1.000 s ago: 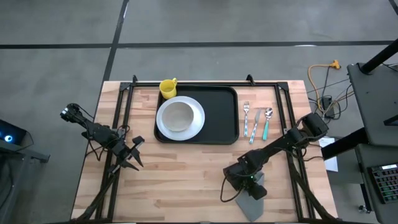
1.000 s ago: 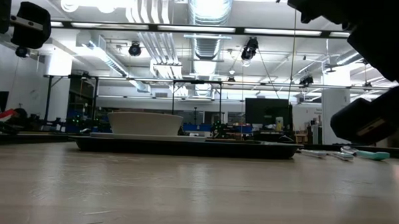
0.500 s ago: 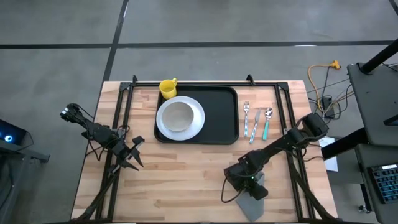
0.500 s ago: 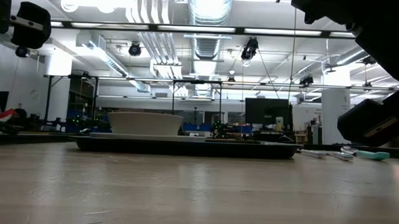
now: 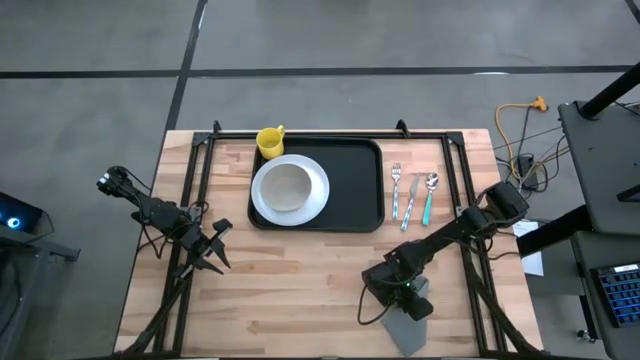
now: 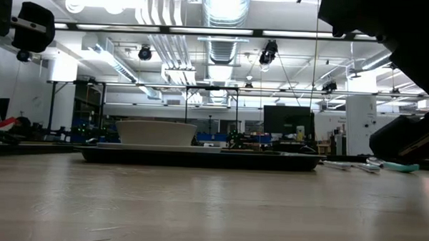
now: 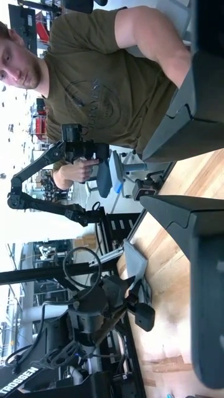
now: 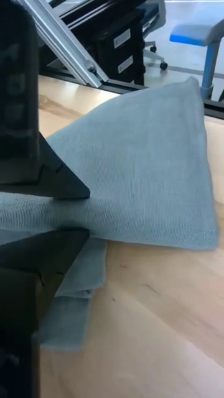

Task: Set up tray
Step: Put the gray napkin to the right of the white plate on the black tray

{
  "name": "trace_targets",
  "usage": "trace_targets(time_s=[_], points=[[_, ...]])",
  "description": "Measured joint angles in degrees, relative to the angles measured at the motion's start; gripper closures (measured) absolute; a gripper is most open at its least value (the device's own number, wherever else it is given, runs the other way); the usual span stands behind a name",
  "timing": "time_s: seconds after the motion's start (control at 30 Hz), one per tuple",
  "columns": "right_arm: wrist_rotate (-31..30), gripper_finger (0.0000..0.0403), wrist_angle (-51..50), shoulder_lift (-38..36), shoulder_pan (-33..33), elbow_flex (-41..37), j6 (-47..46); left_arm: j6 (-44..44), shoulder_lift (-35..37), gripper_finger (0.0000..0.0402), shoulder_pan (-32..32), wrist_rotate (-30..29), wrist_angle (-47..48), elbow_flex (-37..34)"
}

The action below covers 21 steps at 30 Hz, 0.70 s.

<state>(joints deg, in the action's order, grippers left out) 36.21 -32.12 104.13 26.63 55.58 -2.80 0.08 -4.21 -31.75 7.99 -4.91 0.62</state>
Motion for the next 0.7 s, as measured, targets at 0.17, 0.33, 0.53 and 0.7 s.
trace_targets(time_s=[0.17,0.33,0.53,0.7], points=[[0.0,0.037,0.0,0.0,0.0,-0.5,0.4,0.0,0.0,0.0324,0.0,0.0,0.0,0.0],[0.0,0.0393,-0.7,0.0,0.0,0.0,2.8,0.0,0.0,0.0324,0.0,0.0,0.0,0.0],[0.0,0.0394,-0.6,0.0,-1.0,1.3,5.9,0.0,0.0,0.0324,0.0,0.0,0.0,0.0],[-2.2,0.0394,-0.4,0.0,-3.0,2.7,8.8,0.0,0.0,0.0324,0.0,0.0,0.0,0.0]])
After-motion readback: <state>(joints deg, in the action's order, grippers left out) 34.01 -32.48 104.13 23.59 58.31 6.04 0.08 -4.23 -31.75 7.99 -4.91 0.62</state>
